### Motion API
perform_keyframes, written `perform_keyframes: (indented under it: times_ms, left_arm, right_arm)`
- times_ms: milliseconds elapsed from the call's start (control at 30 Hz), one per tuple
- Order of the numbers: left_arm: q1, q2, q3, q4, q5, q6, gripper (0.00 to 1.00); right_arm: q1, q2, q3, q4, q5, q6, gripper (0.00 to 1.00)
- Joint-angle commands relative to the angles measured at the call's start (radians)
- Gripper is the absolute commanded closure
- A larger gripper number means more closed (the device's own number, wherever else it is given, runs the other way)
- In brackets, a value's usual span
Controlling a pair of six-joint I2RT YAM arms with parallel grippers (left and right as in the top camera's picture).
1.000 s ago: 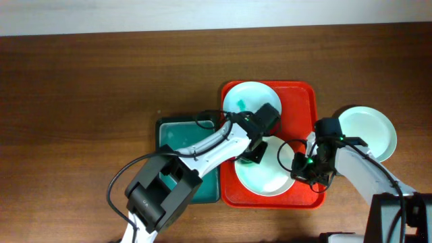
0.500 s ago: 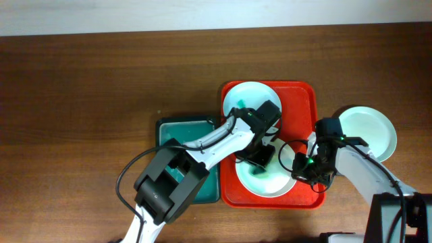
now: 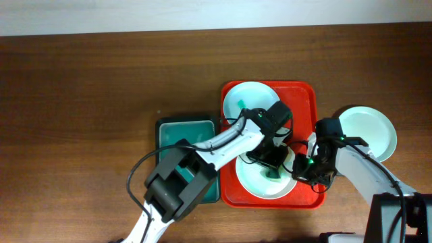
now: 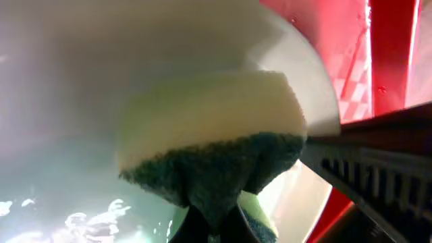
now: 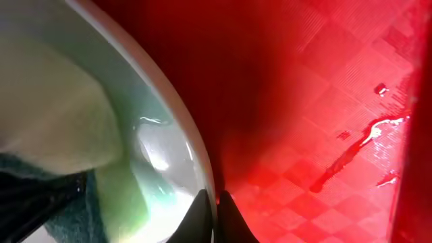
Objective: Clean dirty plates on tray and stack at the side
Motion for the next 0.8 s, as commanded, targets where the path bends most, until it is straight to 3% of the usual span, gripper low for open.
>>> perform_keyframes:
  times_ms: [0,67,233,267,400,500,633,767]
  left_arm:
    - [0.008,0.016,0.003,-0.089,0.029,0.059,1.0]
    - [0.023,0.016,0.004,-0.153,-0.127,0.055,1.0]
    - [0.073,0.016,0.071,-0.361,-0.546,-0.091,1.0]
    - [0.078,0.014,0.11,-0.372,-0.553,-0.09,1.0]
    - [0.082,-0.023,0.206,-0.373,-0.287,-0.089,1.0]
    - [0.11,-0.175,0.208,-0.422,-0.349,-0.081,1.0]
    - [0.239,-0.308,0.189,-0.636,-0.742,-0.106,1.0]
    - [0.388,-0.308,-0.125,-0.445,-0.545,-0.113,1.0]
  right_arm:
    - [-0.001,0.009,-0.008,-0.002,0.054,-0.013,0.96]
    - [-0.001,0.009,-0.008,-0.002,0.054,-0.013,0.96]
    - [-0.001,0.009,-0.008,-0.003,0.054,-0.013,0.96]
    - [-0.001,0.009,-0.008,-0.003,0.054,-0.014,0.96]
    - [-0.001,0.009,-0.008,-0.006,0.054,-0.014,0.96]
    - [-0.001,0.009,-0.008,-0.006,0.054,-0.014,0.96]
    - [-0.001,0.009,-0.008,-0.006,0.054,-0.036,0.96]
    - [-0.001,0.009,-0.008,-0.007,0.054,-0.036,0.96]
